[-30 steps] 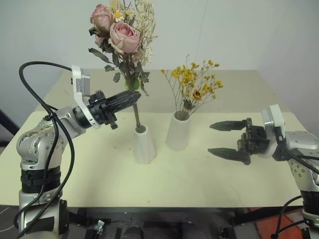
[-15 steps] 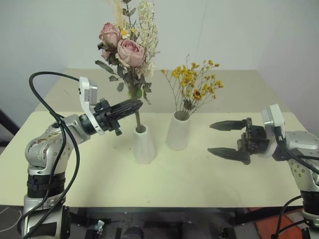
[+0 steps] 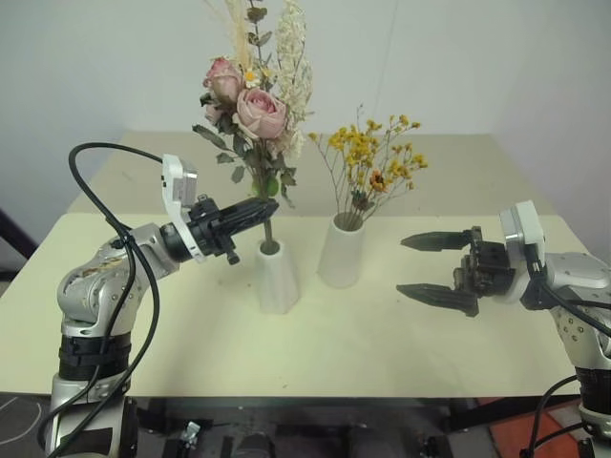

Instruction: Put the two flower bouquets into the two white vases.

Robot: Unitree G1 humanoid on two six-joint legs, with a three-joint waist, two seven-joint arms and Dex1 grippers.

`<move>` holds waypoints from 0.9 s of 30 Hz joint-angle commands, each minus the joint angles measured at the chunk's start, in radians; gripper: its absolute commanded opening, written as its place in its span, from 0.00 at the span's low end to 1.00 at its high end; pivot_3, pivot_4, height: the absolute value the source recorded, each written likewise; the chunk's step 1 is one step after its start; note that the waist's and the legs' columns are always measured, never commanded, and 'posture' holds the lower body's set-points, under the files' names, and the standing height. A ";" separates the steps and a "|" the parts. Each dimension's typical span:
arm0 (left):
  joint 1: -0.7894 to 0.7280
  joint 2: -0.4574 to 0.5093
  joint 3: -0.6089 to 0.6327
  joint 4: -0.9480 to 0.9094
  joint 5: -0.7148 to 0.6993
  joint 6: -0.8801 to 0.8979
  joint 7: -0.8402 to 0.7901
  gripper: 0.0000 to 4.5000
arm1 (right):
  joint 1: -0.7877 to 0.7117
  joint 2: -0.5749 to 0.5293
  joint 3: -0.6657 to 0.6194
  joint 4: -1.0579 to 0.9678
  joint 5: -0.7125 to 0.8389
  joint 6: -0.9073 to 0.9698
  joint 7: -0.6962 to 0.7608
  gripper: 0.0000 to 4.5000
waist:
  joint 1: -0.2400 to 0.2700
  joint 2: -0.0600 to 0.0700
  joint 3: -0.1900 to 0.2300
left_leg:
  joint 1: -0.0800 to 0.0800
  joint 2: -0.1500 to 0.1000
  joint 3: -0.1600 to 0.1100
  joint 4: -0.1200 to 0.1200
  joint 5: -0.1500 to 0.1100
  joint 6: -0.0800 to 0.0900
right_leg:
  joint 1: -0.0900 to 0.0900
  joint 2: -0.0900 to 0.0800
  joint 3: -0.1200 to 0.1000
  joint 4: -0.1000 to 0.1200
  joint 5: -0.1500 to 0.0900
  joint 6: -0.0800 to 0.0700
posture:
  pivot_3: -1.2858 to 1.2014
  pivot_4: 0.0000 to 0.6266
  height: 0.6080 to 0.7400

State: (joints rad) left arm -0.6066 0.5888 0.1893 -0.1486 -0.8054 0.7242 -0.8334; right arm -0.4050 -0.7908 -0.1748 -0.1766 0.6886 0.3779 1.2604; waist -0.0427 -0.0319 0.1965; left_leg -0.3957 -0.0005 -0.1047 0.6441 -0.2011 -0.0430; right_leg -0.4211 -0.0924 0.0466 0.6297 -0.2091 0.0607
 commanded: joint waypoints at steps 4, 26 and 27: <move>0.016 0.004 0.009 -0.058 -0.004 -0.012 0.006 0.18 | 0.002 -0.002 -0.024 -0.032 0.021 0.002 -0.006 1.00 | 0.001 0.000 0.000 | 0.000 0.000 0.000 0.000 0.000 0.000 | 0.000 0.000 0.000 0.000 0.000 0.000 | 0.52 0.24 1.00; 0.357 0.154 0.182 -0.357 -0.186 0.115 0.087 0.99 | -0.018 -0.009 -0.013 -0.002 0.015 -0.004 0.020 1.00 | 0.000 0.000 0.000 | 0.001 0.001 0.000 0.000 0.000 0.000 | 0.000 0.000 0.000 0.000 0.000 0.000 | 0.52 0.24 1.00; 0.374 0.159 0.193 -0.362 -0.192 0.116 0.092 0.99 | -0.020 -0.010 -0.013 0.000 0.014 -0.004 0.022 1.00 | 0.001 0.000 0.000 | 0.001 0.001 0.000 0.000 0.000 0.000 | 0.000 0.000 0.000 0.000 0.000 0.000 | 0.52 0.24 1.00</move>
State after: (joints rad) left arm -0.2393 0.7269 0.3381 -0.4664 -0.9683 0.8411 -0.7443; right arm -0.4092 -0.7915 -0.1702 -0.1653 0.6896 0.3780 1.2756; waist -0.0421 -0.0318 0.1965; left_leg -0.3951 0.0001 -0.1046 0.6439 -0.2013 -0.0428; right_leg -0.4208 -0.0922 0.0466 0.6296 -0.2095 0.0604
